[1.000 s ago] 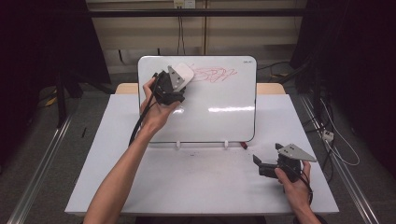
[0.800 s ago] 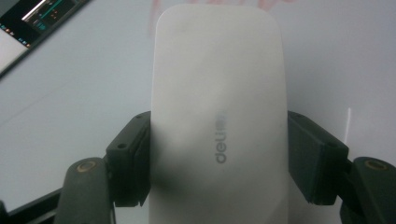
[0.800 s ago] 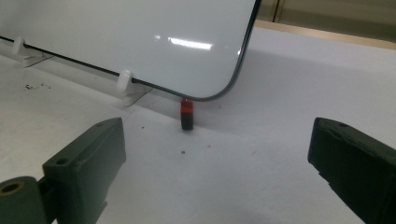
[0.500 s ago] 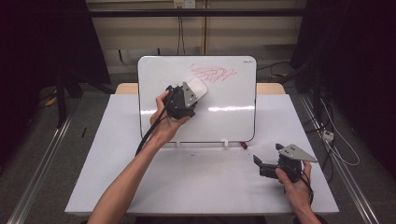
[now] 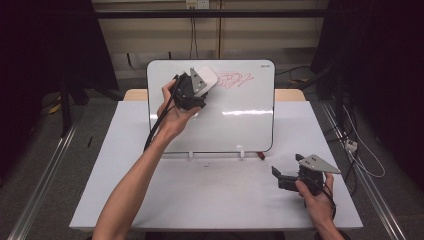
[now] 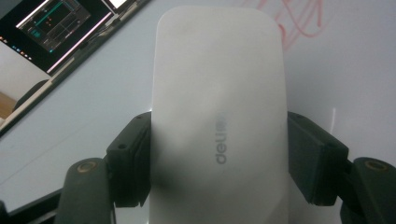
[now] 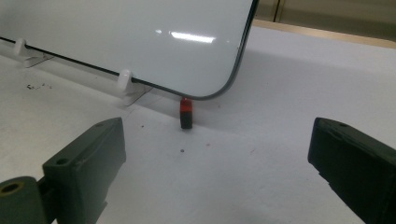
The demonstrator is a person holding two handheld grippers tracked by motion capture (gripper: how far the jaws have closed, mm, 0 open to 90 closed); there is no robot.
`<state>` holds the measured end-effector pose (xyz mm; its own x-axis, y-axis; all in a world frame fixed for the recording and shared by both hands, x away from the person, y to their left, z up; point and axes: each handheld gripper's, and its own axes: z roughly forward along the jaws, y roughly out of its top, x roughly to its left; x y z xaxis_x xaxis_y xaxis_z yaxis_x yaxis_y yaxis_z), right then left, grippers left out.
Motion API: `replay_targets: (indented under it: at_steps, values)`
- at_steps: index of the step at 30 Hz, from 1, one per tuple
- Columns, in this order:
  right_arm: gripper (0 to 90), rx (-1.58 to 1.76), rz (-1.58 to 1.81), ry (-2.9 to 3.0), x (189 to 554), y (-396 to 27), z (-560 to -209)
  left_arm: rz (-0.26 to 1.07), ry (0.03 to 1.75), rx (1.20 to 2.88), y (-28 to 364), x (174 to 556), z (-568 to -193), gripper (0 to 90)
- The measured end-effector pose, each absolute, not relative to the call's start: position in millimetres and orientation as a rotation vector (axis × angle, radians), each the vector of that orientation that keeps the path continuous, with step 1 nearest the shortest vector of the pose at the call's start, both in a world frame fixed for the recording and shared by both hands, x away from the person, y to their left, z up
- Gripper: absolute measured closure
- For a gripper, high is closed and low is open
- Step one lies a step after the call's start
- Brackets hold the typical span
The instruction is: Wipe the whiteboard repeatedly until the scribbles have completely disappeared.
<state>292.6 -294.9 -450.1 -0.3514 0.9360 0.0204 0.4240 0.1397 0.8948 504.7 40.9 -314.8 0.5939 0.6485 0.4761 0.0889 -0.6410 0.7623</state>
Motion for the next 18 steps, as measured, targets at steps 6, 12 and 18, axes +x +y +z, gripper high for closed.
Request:
replay_targets:
  at_steps: [6,12,18]
  values:
    - [4.1,1.299,1.167,1.855,293,-295,-450,0.995,0.639,2.079,41,510,-305,31.1]
    - [4.1,1.300,1.165,1.855,293,-295,-450,1.048,0.663,2.065,34,509,-309,31.1]
    - [4.1,1.298,1.164,1.859,294,-293,-450,1.053,0.606,2.122,23,504,-315,31.2]
